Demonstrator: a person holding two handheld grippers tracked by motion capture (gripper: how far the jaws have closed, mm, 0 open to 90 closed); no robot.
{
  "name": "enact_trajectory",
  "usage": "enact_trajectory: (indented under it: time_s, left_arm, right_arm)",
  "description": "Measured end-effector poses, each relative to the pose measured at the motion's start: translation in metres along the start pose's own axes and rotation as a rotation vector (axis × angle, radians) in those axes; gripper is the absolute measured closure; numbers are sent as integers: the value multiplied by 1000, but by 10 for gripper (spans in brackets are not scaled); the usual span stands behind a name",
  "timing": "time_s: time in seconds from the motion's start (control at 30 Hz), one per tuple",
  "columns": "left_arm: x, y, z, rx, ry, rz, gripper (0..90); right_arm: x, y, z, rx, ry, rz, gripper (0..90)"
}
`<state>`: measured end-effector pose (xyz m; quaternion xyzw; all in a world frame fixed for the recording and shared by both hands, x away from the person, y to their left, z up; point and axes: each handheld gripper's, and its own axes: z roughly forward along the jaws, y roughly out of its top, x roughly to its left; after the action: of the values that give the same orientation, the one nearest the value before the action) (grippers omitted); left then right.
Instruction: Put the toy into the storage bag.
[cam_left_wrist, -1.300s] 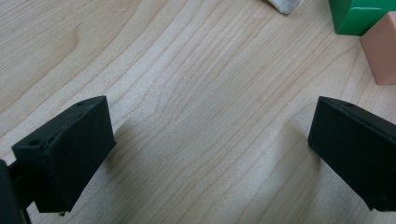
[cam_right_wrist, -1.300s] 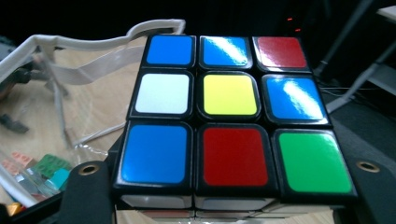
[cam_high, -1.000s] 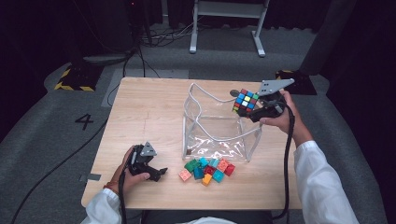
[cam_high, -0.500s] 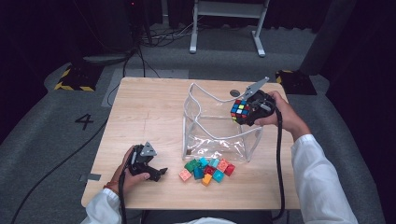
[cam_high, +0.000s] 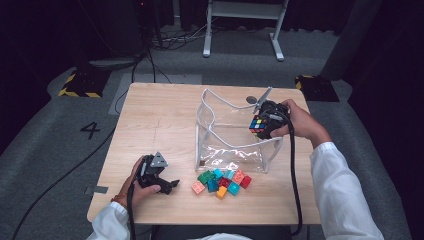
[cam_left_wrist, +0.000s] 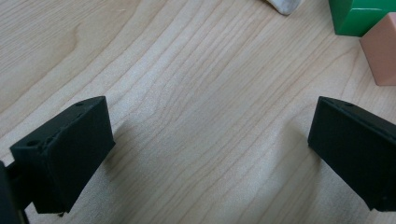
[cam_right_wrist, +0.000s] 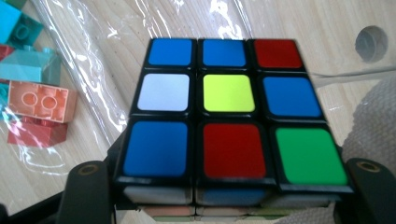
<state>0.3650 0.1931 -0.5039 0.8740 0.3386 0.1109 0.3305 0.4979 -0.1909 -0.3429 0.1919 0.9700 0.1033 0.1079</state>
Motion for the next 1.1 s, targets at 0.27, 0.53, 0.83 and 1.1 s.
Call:
enact_trajectory:
  time_s: [0.27, 0.53, 0.83, 1.1]
  left_arm:
    - [0, 0, 0, 3, -3, -2, 1]
    - [-1, 0, 0, 1, -9, -11, 1]
    - [0, 0, 0, 1, -7, -7, 1]
    - [0, 0, 0, 3, -7, -6, 1]
  right_arm:
    - [-1, -2, 3, -86, -6, -32, 336]
    - [-3, -8, -2, -184, -4, 14, 285]
    - [4, -26, -22, -481, -78, 88, 250]
    - [13, -50, -51, -649, -116, 160, 243]
